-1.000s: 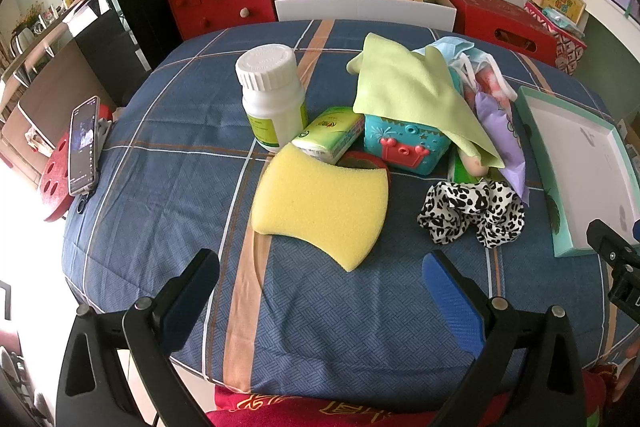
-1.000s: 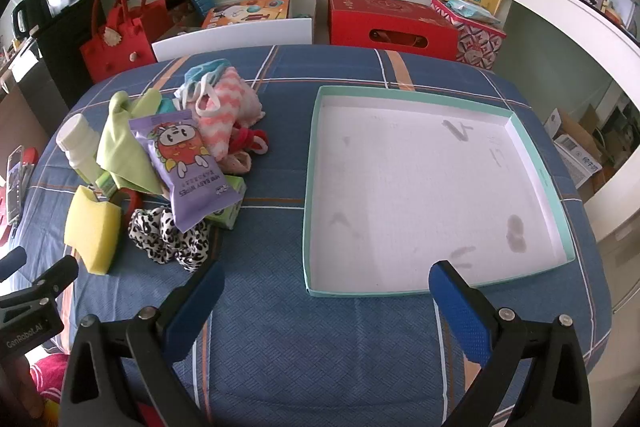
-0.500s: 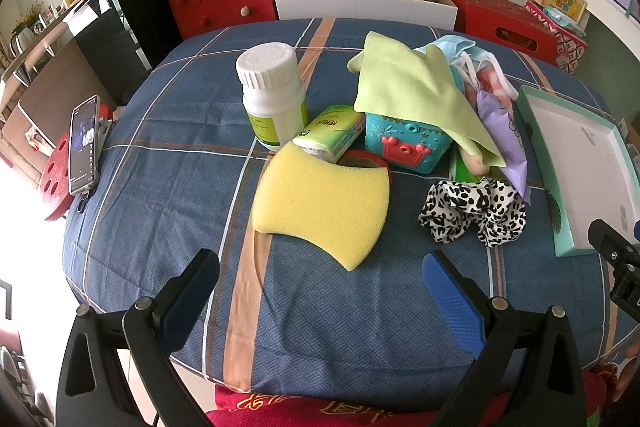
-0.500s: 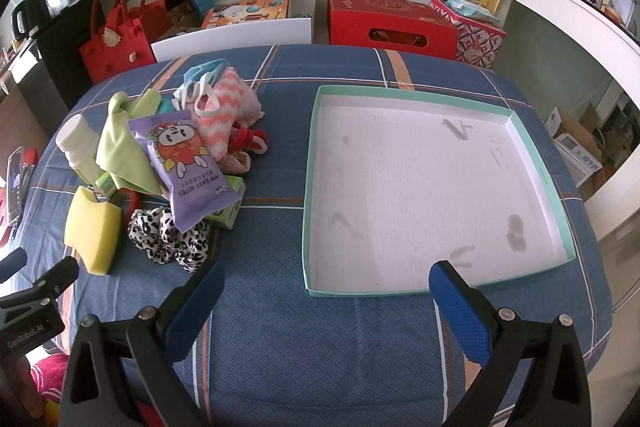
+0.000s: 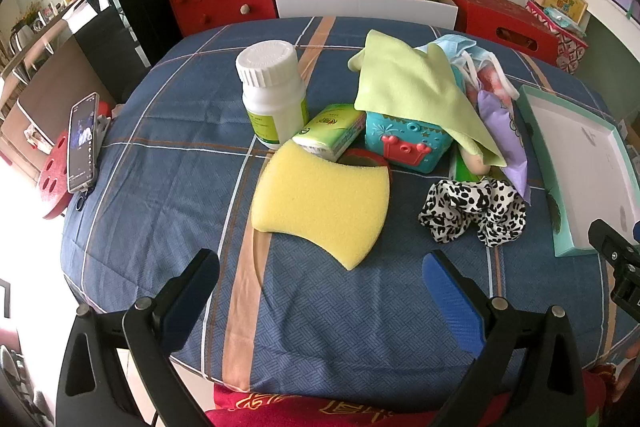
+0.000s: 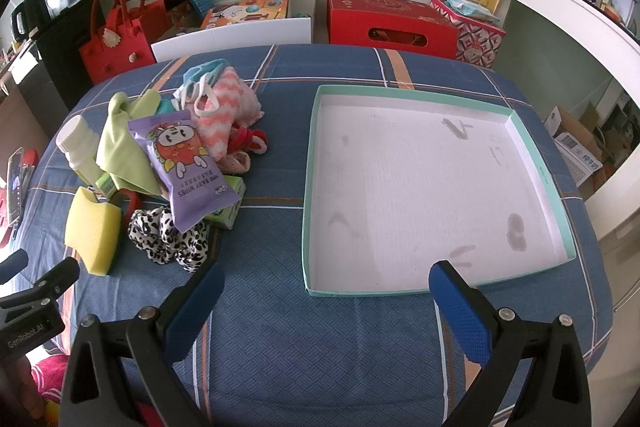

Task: Organize soft objects
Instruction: 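Grasp the yellow sponge with the left tool while the right tool grasps the purple packet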

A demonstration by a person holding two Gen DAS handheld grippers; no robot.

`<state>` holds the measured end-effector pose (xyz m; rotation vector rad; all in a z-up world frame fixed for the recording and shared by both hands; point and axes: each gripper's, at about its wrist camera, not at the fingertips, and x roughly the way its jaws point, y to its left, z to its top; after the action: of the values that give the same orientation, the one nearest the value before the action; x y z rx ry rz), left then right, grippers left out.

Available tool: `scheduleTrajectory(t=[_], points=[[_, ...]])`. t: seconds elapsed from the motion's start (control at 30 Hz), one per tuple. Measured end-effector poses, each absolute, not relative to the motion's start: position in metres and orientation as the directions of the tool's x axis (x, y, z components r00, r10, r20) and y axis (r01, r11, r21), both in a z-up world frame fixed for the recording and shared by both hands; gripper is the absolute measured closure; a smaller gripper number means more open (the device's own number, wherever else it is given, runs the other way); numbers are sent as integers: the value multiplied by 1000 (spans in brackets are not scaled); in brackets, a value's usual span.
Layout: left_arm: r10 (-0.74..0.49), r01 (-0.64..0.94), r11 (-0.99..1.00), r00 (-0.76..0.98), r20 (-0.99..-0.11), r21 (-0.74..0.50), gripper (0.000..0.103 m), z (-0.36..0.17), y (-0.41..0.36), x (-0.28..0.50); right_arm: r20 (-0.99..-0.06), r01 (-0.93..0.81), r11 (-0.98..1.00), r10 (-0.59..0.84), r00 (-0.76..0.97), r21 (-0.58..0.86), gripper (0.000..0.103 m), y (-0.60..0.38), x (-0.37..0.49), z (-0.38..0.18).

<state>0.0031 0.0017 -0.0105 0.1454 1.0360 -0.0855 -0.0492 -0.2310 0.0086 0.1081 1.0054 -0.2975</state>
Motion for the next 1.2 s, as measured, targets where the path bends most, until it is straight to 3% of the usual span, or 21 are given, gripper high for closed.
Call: scheduleTrajectory(t=[0.33,0.67,0.97,1.2], points=[[-115,135,989,496,-861,-55,2,-3,18,10,-817,287,957,-143,559,29,0,-237,-56,18],[-284,146,959,501,-817,-244,1,9,49,50,-781,134,987,-16,624,87,0,-206,-24,41],[-224,192,970,463,-858,-149,1,-12,43,65,-779,53,993,49,625,106,0,-187,6,32],[-234,221,963,403,-885,-154,1,-30,37,75,-789,43,995,48,613,94,4,-184,25,26]])
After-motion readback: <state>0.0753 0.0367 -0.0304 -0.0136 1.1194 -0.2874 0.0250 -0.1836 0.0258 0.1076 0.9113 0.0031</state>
